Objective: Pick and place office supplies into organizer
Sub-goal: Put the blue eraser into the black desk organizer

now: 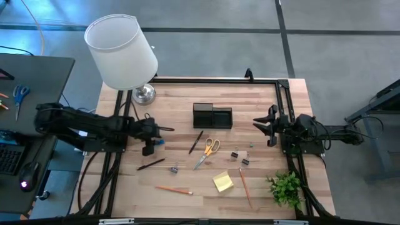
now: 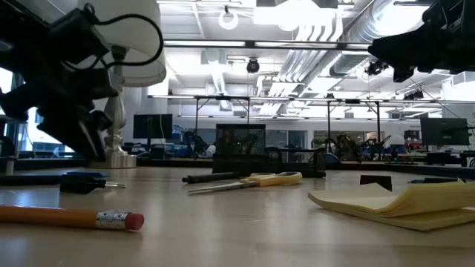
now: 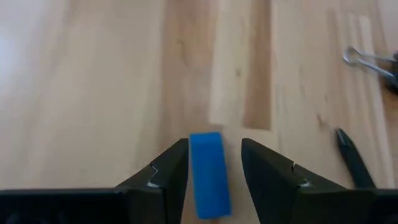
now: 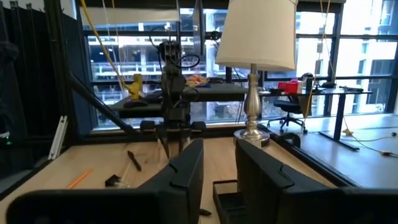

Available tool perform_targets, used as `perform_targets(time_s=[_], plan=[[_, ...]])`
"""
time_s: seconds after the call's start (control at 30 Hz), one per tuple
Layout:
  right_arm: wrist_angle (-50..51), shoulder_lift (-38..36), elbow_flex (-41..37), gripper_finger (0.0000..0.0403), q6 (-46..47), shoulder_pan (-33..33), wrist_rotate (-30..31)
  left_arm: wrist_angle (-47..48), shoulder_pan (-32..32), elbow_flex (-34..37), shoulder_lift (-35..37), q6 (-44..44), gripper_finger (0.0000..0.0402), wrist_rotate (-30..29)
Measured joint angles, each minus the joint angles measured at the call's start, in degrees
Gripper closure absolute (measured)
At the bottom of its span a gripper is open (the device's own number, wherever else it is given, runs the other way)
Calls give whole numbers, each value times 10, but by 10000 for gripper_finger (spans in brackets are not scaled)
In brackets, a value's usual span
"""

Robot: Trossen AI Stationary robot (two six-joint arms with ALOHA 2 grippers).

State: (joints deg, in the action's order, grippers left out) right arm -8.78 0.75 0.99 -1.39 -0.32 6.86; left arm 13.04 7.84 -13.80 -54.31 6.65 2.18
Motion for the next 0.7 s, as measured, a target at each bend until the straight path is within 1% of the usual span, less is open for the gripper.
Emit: perform_targets(time_s=[0.27, 0.47, 0.7], plan=[[10, 0, 0, 313, 1, 0, 11, 4, 0, 0, -22, 25, 266, 8], [9, 0, 0, 318, 1, 0, 11, -7, 0, -1, -64, 37, 266, -28], [9, 0, 0, 320, 1, 0, 12, -19, 0, -2, -81, 41, 266, -41]])
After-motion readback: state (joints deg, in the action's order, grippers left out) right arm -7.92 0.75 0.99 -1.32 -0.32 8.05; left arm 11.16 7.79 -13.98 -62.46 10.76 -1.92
